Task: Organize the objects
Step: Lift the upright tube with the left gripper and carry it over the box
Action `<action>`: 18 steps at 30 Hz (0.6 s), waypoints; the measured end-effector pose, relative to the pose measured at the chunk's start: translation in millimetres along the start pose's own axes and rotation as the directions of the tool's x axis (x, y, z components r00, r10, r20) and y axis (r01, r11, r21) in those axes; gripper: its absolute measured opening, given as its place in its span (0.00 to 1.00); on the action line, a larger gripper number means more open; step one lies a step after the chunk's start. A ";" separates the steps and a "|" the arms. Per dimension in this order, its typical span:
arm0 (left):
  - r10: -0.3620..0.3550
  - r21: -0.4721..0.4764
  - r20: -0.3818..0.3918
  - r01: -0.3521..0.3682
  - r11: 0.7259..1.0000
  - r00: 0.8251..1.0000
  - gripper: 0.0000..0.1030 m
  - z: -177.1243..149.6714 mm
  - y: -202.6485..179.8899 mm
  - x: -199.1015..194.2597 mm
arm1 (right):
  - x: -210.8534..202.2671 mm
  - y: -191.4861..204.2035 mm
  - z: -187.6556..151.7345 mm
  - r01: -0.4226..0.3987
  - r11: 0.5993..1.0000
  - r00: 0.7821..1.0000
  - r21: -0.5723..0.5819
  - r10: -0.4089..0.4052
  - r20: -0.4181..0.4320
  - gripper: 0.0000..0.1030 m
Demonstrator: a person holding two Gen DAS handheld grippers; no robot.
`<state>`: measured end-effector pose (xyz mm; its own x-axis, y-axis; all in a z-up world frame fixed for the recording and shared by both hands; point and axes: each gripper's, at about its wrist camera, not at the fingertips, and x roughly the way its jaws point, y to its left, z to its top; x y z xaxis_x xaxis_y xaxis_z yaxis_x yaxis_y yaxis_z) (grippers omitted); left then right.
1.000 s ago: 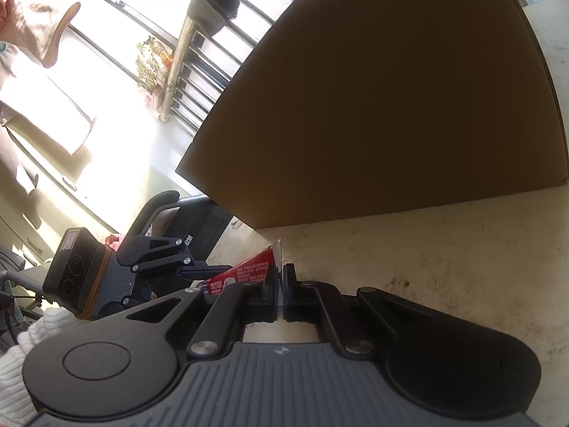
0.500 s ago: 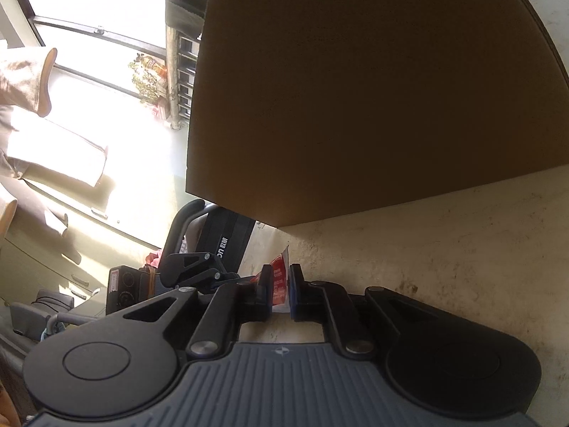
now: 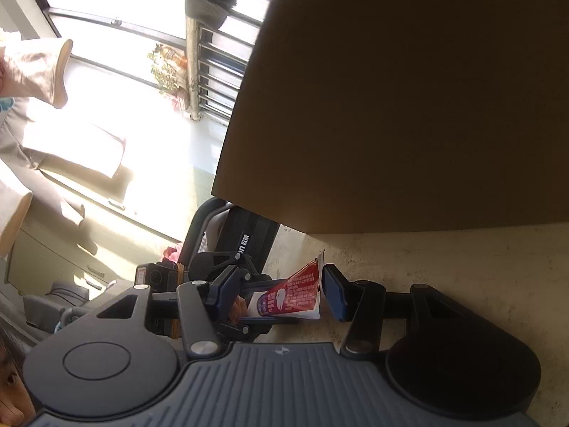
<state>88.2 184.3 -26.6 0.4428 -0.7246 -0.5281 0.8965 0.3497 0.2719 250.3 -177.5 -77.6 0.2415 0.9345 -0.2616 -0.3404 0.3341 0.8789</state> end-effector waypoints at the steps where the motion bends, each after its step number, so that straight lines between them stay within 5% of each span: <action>1: 0.000 0.003 0.003 0.000 1.000 1.000 0.25 -1.2 -0.9 -1.0 | 5.4 4.6 0.6 0.014 1.000 1.000 -0.014 -0.014 -0.018 0.52; 9: 0.002 0.011 0.005 -0.002 1.000 1.000 0.25 -3.5 -2.9 -2.9 | 21.1 9.5 -6.2 0.014 1.000 0.996 0.026 -0.011 -0.083 0.37; 12: 0.002 -0.009 -0.003 -0.002 1.000 1.000 0.25 -1.8 -0.4 -2.7 | 22.2 2.5 -17.3 0.026 0.998 0.995 0.057 -0.021 -0.101 0.19; 18: 0.014 -0.062 -0.025 -0.015 0.998 1.000 0.29 2.0 3.1 -2.1 | 22.8 5.6 -34.3 0.035 0.995 0.999 0.094 -0.032 -0.032 0.15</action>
<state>90.1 185.7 -23.0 0.4552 -0.7048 -0.5441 0.8887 0.3970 0.2292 222.7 -150.1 -92.3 0.2234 0.9266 -0.3025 -0.2450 0.3537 0.9027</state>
